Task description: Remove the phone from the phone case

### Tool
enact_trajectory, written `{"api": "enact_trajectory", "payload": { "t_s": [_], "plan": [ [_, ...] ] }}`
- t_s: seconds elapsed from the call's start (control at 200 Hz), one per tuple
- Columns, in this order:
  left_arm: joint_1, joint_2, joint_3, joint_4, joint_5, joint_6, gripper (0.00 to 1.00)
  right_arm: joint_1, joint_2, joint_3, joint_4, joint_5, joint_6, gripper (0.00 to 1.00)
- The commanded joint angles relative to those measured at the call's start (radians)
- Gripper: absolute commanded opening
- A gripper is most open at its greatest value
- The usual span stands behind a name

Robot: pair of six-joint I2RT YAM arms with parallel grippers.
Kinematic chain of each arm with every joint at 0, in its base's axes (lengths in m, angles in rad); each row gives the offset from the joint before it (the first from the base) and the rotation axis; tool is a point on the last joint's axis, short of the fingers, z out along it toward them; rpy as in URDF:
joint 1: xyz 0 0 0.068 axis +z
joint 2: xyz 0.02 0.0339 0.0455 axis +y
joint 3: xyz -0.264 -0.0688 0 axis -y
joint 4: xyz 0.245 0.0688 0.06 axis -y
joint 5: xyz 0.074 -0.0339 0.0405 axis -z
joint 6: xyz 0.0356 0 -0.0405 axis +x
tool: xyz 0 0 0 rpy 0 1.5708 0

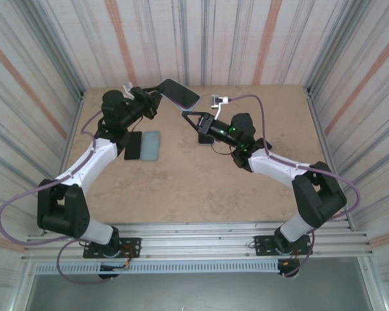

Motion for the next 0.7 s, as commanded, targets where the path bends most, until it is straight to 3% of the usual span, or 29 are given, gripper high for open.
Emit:
{"api": "enact_trajectory", "payload": {
  "t_s": [0.0,0.135,0.381,0.576,0.691],
  "plan": [
    [-0.030,-0.112,0.039,0.131,0.105,-0.086,0.03,-0.019,0.015,-0.003,-0.232,0.026,-0.073,0.13],
    [-0.028,-0.113,0.028,0.096,0.109,-0.051,0.03,-0.024,0.005,-0.006,-0.161,0.025,-0.042,0.17],
    [0.002,-0.064,0.037,0.092,0.176,0.106,0.03,-0.058,-0.063,-0.008,-0.195,-0.071,-0.120,0.39],
    [0.036,-0.035,0.140,-0.052,0.297,0.487,0.04,-0.122,-0.144,0.043,-0.465,-0.253,-0.356,0.60],
    [0.059,-0.009,0.189,-0.103,0.410,0.677,0.06,-0.165,-0.180,0.112,-0.703,-0.360,-0.574,0.65]
  ]
}}
